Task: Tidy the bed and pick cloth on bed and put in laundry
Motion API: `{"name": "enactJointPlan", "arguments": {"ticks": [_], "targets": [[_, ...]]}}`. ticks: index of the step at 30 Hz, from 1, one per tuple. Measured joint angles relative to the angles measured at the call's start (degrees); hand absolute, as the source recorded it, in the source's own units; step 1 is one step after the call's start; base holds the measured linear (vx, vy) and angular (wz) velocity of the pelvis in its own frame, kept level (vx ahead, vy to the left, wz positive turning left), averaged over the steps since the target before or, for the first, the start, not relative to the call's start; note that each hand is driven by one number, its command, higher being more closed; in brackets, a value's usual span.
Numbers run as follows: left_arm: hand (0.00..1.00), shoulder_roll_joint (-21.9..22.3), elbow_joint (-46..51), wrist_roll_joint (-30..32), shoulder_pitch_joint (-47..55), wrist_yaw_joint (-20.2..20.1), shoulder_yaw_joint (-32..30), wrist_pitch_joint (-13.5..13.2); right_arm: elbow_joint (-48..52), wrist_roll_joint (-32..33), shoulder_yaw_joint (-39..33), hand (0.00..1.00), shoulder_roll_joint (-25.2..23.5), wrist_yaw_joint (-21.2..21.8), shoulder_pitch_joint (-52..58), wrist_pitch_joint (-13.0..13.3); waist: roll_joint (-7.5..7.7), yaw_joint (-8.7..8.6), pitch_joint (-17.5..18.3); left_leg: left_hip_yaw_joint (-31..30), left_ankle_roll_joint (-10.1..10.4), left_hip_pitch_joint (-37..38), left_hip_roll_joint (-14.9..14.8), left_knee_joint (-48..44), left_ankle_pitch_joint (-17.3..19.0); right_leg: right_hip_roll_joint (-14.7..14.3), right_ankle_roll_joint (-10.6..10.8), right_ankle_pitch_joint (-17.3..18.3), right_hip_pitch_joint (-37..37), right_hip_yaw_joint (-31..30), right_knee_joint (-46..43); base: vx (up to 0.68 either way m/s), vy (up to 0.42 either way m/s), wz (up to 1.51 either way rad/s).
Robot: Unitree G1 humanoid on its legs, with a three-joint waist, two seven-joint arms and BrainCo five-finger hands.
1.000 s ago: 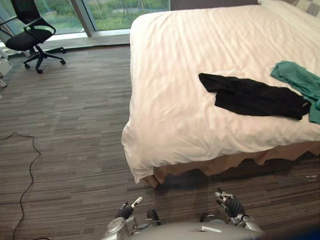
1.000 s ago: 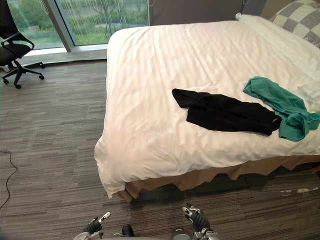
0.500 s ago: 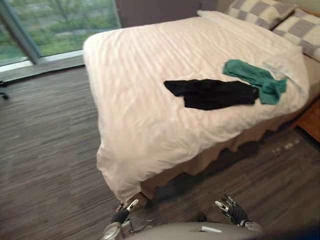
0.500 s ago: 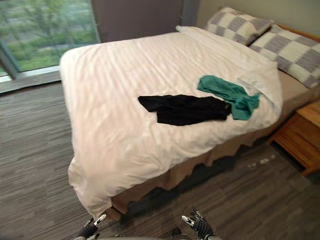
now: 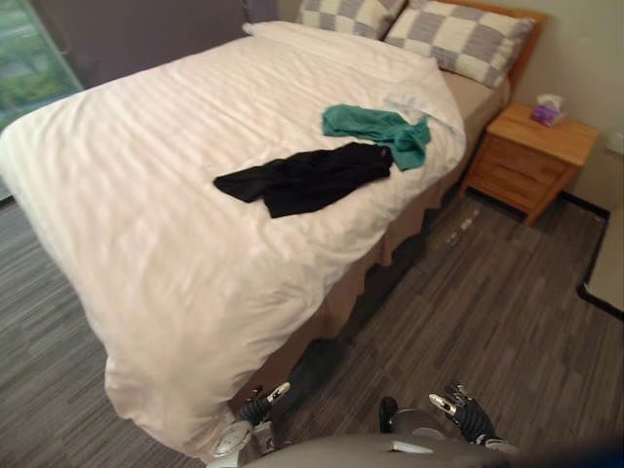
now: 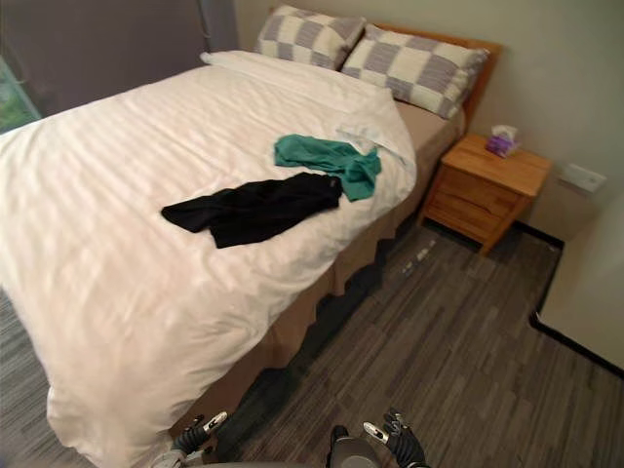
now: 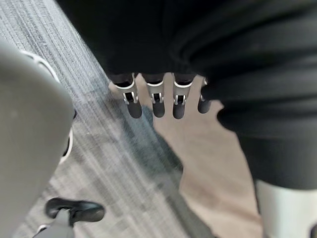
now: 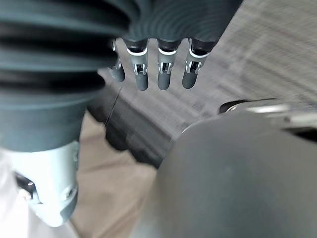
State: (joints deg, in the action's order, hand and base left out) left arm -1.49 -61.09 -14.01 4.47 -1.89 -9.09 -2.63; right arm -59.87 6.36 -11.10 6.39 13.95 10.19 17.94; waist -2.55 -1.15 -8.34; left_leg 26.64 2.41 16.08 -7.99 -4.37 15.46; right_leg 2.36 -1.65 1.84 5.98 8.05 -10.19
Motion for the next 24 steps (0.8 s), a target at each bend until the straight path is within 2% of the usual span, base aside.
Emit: {"name": "enactJointPlan", "arguments": {"ticks": [1,2,3,4,6,8,9,10,11,14,15,16,18,20,21,22,23,24], "targets": [[0.00,-0.01,-0.19,-0.21,-0.08,0.02,0.00,0.07,-0.02,-0.18,-0.27,0.00,0.32,0.16,-0.04,0.00,0.09,-0.21,-0.16,1.30,0.02,0.25,-0.31,-0.14,-0.15,0.73,-0.15,1.12,1.12,1.40,-4.71,0.02,-0.014,-0.86],[0.00,-0.98,-0.49,-0.40,-0.24,0.30,0.14,0.31,-0.01,-0.65,-0.18,0.00,0.14,0.72,0.41,0.00,1.97,-0.80,-0.48,2.86,0.82,1.31,0.57,-0.55,0.06,2.24,-0.32,2.97,0.61,2.52,-9.70,0.09,-0.048,-0.93],[0.00,-1.76,-1.27,-1.13,-0.57,0.78,-0.06,0.99,-0.35,-1.07,-0.03,0.00,-0.04,1.12,0.54,-0.15,1.30,-0.48,-0.68,4.57,2.11,2.71,0.35,-1.62,-0.13,0.02,1.13,1.54,-1.18,0.96,-5.49,0.10,-0.027,-0.98],[0.00,-1.84,-1.38,-1.13,-0.08,0.80,-0.06,1.35,-0.44,-1.03,-0.10,0.00,0.07,1.34,0.81,-0.08,0.53,-0.46,-0.71,4.12,1.91,2.83,-0.14,-2.05,-0.80,-1.12,1.33,0.38,-2.51,-0.09,-2.43,0.10,-0.016,-1.22],[0.00,-1.55,-1.37,-1.28,0.31,0.77,0.17,2.22,-0.72,-1.03,0.56,0.00,0.84,1.80,0.33,-0.09,0.32,-1.01,-0.52,4.10,0.55,2.61,-0.98,-4.24,-2.14,-2.90,1.19,-3.83,-5.98,-2.24,7.20,0.07,-0.048,-0.99],[0.00,-1.84,-1.25,-1.72,-0.02,0.72,0.90,2.26,-0.87,-1.06,0.77,0.00,0.87,2.12,0.58,-0.31,-0.33,-1.08,-0.46,4.55,0.62,2.13,-1.51,-4.91,-2.18,-3.94,0.76,-6.83,-8.01,-2.53,13.98,0.04,-0.069,-0.73],[0.00,-1.82,-1.08,-2.44,-0.21,0.69,2.04,2.15,-0.95,-1.14,0.84,0.00,1.08,2.25,0.49,-0.69,0.23,-0.85,-0.51,4.95,0.63,1.65,-1.85,-6.00,-2.18,-4.26,0.79,-8.03,-8.43,-2.72,16.15,0.04,-0.060,-0.68],[0.00,-1.77,-1.06,-2.72,-0.21,0.63,2.31,2.07,-1.24,-1.25,1.02,0.00,1.35,2.30,0.50,-0.77,0.26,-0.83,-0.88,5.08,0.64,1.53,-2.10,-6.86,-2.19,-4.26,0.64,-8.13,-8.42,-2.77,16.14,0.04,-0.056,-0.52],[0.00,-1.81,-1.13,-3.18,-0.23,0.53,2.33,1.98,-1.51,-1.57,1.14,0.00,1.40,2.32,0.18,-1.00,-0.37,-1.00,-1.27,5.10,0.65,0.97,-2.69,-8.69,-2.19,-4.32,0.51,-8.06,-8.32,-2.81,16.13,0.09,-0.075,-0.36],[0.00,-1.36,-1.04,-4.91,0.05,0.39,0.76,0.88,-2.49,-2.24,3.68,0.00,3.14,2.13,-0.03,-2.57,-0.58,-0.77,-1.63,2.21,-0.02,-2.00,-5.44,-21.20,-2.89,-5.37,-0.26,-7.80,-9.77,-6.76,16.03,0.13,-0.068,-0.60],[0.00,-1.09,-1.09,-5.27,0.50,0.27,-1.06,0.28,-2.51,-2.24,5.78,0.00,3.60,1.76,-1.03,-3.85,-0.48,0.76,-1.79,-3.01,-1.27,-4.40,-4.66,-25.69,-1.90,-5.48,-0.78,-7.93,-10.08,-10.25,15.79,0.20,0.040,-1.26],[0.00,-1.09,-1.01,-5.44,0.80,-0.13,-1.94,-0.65,-3.13,-2.16,6.32,0.00,3.95,1.46,-2.41,-5.25,-0.66,1.65,-1.75,-7.83,-1.35,-5.45,-2.07,-25.62,1.55,-5.30,-0.87,-7.91,-10.44,-13.67,15.82,0.20,0.081,-1.44],[0.00,-1.34,-0.97,-5.12,1.57,-0.63,-2.10,-1.75,-3.36,-1.76,7.46,0.00,4.33,1.29,-3.77,-6.79,-0.59,1.96,-1.70,-11.56,-1.13,-7.12,0.38,-23.58,4.14,-5.05,-0.84,-7.84,-10.75,-16.85,16.12,0.08,0.135,-1.12],[0.00,-1.52,-0.91,-4.95,2.15,-0.73,-1.50,-2.71,-3.22,0.13,8.20,0.00,4.50,1.12,-3.71,-7.86,-0.78,1.86,-1.54,-13.33,-1.10,-8.21,1.28,-16.77,3.61,-5.29,-0.63,-7.56,-10.90,-17.86,16.15,0.00,0.155,-0.66],[0.00,-1.50,-0.95,-4.95,2.49,-0.71,-0.09,-2.79,-3.02,0.33,8.40,0.00,4.98,1.11,-3.73,-8.39,-1.79,1.50,-0.94,-13.21,-1.06,-8.50,0.60,-9.56,0.33,-5.93,-0.57,-7.38,-10.58,-15.65,16.16,0.00,0.159,-0.49],[0.00,-1.66,-0.92,-4.93,2.95,-0.65,0.10,-2.60,-3.17,0.86,8.27,0.00,4.97,0.93,-3.46,-9.12,-1.98,1.76,-0.19,-11.76,-0.20,-7.55,0.46,-7.59,-0.54,-5.07,-0.30,-6.73,-11.03,-12.58,16.13,0.05,0.158,-0.41],[0.00,-1.62,-1.01,-4.87,3.19,-0.65,0.19,-2.51,-3.14,1.50,8.23,0.00,4.82,0.90,-3.22,-9.23,-2.00,1.70,-0.08,-11.38,-0.23,-7.00,0.68,-6.62,-0.68,-4.40,0.01,-6.62,-11.18,-9.89,16.11,0.09,0.134,-0.36],[0.00,-2.18,-1.01,-4.84,3.32,-0.58,0.22,-2.15,-3.18,2.48,8.20,0.00,4.26,0.81,-2.71,-9.62,-0.97,1.65,0.23,-10.79,-0.26,-6.01,1.13,-5.64,-0.67,-3.48,0.71,-7.11,-11.37,-7.27,16.09,0.12,0.119,-0.16]]}}
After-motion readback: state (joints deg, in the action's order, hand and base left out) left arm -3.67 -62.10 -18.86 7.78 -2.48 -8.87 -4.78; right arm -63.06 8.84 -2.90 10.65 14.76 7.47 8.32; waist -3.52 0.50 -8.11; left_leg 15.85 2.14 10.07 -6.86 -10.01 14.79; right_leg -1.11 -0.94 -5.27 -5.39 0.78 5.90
